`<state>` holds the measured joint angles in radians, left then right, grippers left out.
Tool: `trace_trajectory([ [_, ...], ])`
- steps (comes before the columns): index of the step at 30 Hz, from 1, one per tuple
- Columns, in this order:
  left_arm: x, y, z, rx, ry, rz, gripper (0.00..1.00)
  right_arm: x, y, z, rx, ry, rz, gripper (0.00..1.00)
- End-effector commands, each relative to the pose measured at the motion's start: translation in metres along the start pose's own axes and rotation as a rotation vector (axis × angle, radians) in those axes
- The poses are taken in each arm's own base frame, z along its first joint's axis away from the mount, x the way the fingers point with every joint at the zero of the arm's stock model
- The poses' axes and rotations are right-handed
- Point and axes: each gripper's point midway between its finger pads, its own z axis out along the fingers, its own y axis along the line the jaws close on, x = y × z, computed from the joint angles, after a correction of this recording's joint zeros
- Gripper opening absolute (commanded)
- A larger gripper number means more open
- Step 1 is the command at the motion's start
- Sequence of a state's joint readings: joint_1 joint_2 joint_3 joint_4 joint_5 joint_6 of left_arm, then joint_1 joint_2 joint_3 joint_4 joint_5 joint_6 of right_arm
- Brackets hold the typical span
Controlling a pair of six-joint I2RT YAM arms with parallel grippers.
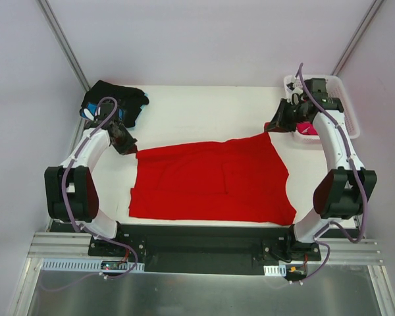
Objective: Fold and stack the t-shirts
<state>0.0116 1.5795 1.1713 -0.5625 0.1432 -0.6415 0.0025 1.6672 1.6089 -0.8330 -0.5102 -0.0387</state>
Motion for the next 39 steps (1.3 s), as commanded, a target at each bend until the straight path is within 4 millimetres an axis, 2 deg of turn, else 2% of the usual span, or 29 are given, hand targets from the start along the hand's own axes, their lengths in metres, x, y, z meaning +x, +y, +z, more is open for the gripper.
trace_trajectory([
  [1, 0.008, 0.004, -0.019, 0.008, -0.035, 0.028, 0.0, 0.021, 0.009, -0.025, 0.019, -0.008, -0.041, 0.01],
  [9, 0.02, 0.011, -0.042, 0.025, -0.071, 0.037, 0.0, 0.042, 0.02, -0.061, 0.035, -0.028, -0.073, 0.01],
  [14, 0.027, 0.016, -0.054, 0.034, -0.091, 0.041, 0.0, 0.064, 0.022, -0.077, 0.041, -0.035, -0.078, 0.01],
  [18, 0.033, 0.018, -0.068, 0.062, -0.121, 0.045, 0.0, 0.084, 0.019, -0.083, 0.05, -0.026, -0.09, 0.01],
  [24, 0.048, 0.028, -0.075, 0.079, -0.137, 0.04, 0.0, 0.115, 0.011, -0.088, 0.07, -0.024, -0.096, 0.01],
  [39, 0.062, 0.034, -0.089, 0.107, -0.154, 0.044, 0.0, 0.142, 0.02, -0.112, 0.072, -0.039, -0.136, 0.01],
])
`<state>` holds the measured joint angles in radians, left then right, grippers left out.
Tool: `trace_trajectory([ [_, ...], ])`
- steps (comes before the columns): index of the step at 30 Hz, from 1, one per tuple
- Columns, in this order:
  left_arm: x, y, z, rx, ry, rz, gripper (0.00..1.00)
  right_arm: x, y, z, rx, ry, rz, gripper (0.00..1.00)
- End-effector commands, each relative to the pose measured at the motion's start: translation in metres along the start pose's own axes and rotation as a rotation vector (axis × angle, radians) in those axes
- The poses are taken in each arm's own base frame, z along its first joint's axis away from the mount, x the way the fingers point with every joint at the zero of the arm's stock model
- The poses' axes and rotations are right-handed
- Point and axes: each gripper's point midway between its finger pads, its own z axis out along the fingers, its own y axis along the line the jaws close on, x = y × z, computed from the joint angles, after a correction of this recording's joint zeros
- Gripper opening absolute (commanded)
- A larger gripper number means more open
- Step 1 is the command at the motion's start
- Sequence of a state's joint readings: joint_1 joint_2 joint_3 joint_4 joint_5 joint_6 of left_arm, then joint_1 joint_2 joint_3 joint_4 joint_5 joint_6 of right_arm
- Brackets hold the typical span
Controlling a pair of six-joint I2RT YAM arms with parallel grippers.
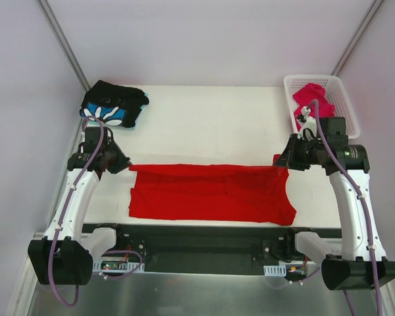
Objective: Fold and stack the t-shirts
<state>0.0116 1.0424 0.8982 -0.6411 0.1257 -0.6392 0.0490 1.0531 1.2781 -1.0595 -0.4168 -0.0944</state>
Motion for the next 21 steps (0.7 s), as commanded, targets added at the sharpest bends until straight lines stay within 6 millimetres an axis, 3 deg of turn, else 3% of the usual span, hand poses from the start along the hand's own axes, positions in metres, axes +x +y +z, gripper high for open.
trace_trajectory([
  [1, 0.008, 0.003, -0.01, 0.005, 0.002, 0.017, 0.0, 0.012, 0.001, -0.01, 0.015, 0.011, -0.02, 0.01],
  [10, 0.019, 0.008, -0.012, 0.012, 0.013, 0.018, 0.0, 0.03, 0.002, -0.011, 0.0, 0.023, -0.027, 0.02],
  [12, 0.025, 0.012, -0.009, 0.006, 0.027, 0.01, 0.07, 0.032, 0.002, -0.01, -0.001, 0.034, -0.025, 0.05],
  [16, 0.028, 0.019, -0.007, -0.013, 0.017, -0.005, 0.01, 0.031, -0.004, -0.011, 0.036, 0.018, -0.014, 0.03],
  [17, 0.027, 0.018, -0.008, -0.011, 0.011, 0.0, 0.04, 0.031, -0.004, -0.011, 0.037, 0.018, -0.009, 0.14],
  [19, 0.023, 0.017, -0.01, -0.009, -0.002, 0.007, 0.11, 0.029, -0.011, -0.011, 0.082, 0.035, 0.002, 0.2],
  [21, 0.017, 0.013, -0.014, -0.005, -0.012, 0.012, 0.11, 0.031, -0.023, -0.011, 0.15, 0.057, 0.009, 0.26],
])
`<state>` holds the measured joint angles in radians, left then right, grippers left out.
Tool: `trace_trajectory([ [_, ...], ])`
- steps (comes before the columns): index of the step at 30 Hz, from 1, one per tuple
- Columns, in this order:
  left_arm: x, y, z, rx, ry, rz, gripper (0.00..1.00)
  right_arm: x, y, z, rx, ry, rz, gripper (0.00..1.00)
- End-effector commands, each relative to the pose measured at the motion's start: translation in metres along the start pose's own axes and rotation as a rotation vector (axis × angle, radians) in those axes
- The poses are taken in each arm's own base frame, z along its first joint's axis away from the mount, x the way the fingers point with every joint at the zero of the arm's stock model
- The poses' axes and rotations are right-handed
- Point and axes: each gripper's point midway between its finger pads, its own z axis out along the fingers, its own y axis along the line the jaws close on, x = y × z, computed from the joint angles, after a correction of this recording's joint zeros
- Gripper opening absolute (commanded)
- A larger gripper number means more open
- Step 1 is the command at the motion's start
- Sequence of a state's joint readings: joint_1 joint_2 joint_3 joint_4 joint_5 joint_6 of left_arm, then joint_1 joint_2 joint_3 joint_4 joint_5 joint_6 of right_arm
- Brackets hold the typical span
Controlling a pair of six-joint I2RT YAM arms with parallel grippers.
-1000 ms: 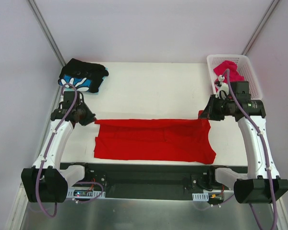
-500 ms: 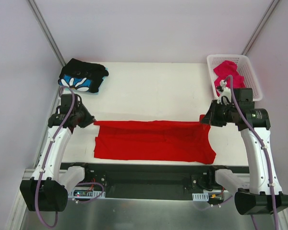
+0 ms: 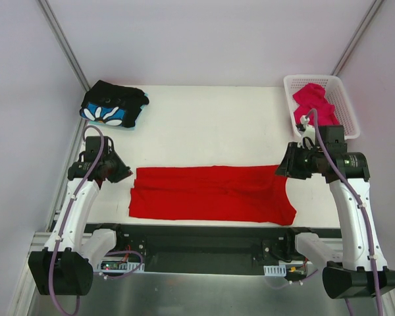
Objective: Fold and stack the t-shirts
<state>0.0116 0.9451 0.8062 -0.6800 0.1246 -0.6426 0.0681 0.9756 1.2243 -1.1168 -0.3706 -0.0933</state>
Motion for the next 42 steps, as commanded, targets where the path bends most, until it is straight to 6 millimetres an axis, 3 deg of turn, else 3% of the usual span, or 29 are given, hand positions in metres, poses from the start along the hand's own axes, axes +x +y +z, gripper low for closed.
trace_trajectory([
  [1, -0.01, -0.009, -0.011, 0.022, -0.04, 0.018, 0.12, 0.003, -0.02, -0.003, 0.125, 0.032, 0.011, 0.27],
  [5, -0.015, -0.016, -0.014, 0.032, -0.043, 0.018, 0.15, 0.005, -0.034, -0.001, 0.198, 0.055, 0.013, 0.45],
  [8, -0.017, -0.017, -0.014, 0.032, -0.045, 0.015, 0.16, 0.001, -0.041, -0.001, 0.244, 0.046, 0.014, 0.47],
  [13, -0.014, -0.014, -0.007, 0.014, -0.019, 0.019, 0.16, -0.005, -0.035, 0.01, 0.207, 0.05, 0.012, 0.47],
  [17, -0.003, -0.014, 0.007, 0.05, 0.02, 0.028, 0.15, -0.003, -0.004, 0.033, 0.027, 0.071, -0.017, 0.43],
  [21, 0.004, -0.04, 0.027, 0.182, 0.032, 0.144, 0.15, -0.002, 0.047, 0.061, -0.133, 0.106, -0.177, 0.4],
  [24, 0.007, -0.053, 0.037, 0.216, 0.044, 0.232, 0.15, -0.003, 0.06, 0.077, -0.133, 0.157, -0.233, 0.4],
  [30, 0.016, -0.064, 0.052, 0.184, 0.105, 0.257, 0.15, 0.002, 0.063, 0.099, -0.152, 0.191, -0.239, 0.4],
  [34, 0.02, -0.061, 0.079, 0.104, 0.166, 0.255, 0.13, 0.008, 0.064, 0.107, -0.174, 0.214, -0.247, 0.39],
  [40, 0.018, -0.084, 0.108, 0.099, 0.174, 0.278, 0.12, 0.011, 0.063, 0.114, -0.18, 0.227, -0.248, 0.39],
  [42, 0.019, -0.102, 0.113, 0.126, 0.185, 0.301, 0.11, 0.011, 0.059, 0.117, -0.162, 0.235, -0.251, 0.39],
])
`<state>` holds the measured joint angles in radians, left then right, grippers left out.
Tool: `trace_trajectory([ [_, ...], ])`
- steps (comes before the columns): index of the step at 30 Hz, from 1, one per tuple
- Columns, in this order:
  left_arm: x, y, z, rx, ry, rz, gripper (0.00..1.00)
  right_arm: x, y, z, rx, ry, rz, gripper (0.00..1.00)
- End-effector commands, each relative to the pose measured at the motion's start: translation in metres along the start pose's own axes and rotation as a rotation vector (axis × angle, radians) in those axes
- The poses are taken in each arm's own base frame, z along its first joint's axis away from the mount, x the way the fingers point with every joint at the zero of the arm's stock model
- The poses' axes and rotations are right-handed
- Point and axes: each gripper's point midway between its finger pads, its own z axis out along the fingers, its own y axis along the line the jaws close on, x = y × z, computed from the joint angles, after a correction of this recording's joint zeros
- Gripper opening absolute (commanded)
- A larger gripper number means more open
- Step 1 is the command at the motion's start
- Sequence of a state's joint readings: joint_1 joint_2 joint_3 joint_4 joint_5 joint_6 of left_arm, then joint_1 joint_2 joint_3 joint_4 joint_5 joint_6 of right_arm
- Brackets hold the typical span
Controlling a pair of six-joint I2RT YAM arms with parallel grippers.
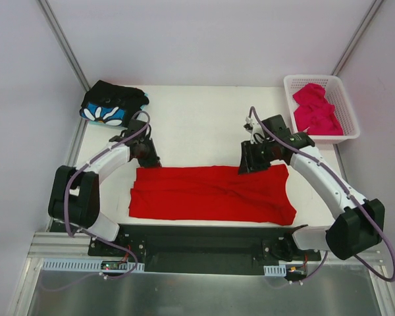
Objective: Fold and stack the t-shirts
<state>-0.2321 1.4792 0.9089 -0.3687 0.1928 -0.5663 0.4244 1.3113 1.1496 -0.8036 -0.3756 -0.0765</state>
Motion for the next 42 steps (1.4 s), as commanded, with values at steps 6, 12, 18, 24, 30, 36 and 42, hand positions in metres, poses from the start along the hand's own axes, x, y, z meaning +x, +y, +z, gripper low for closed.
trace_trajectory([
  [6, -0.014, -0.055, 0.033, 0.046, 0.008, 0.088, 0.1, 0.001, -0.008, 0.015, 0.015, 0.042, -0.025, 0.38],
  [12, 0.007, -0.062, 0.041, 0.039, 0.052, 0.111, 0.09, 0.004, -0.014, 0.02, 0.038, 0.062, -0.012, 0.38],
  [18, 0.029, -0.065, 0.036, 0.043, 0.071, 0.129, 0.09, 0.006, -0.016, 0.025, 0.042, 0.084, 0.006, 0.37],
  [24, 0.056, -0.056, 0.037, 0.017, 0.106, 0.144, 0.08, -0.003, -0.01, 0.044, 0.009, 0.091, 0.031, 0.24],
  [30, 0.063, -0.046, 0.04, -0.014, 0.115, 0.152, 0.08, -0.015, -0.003, 0.066, 0.002, 0.127, 0.011, 0.08],
  [36, 0.062, -0.047, 0.04, -0.012, 0.112, 0.154, 0.07, -0.016, -0.008, 0.086, 0.0, 0.168, 0.017, 0.05],
  [42, 0.066, -0.038, 0.04, -0.035, 0.11, 0.16, 0.07, -0.006, -0.024, 0.109, 0.058, 0.203, 0.034, 0.01],
])
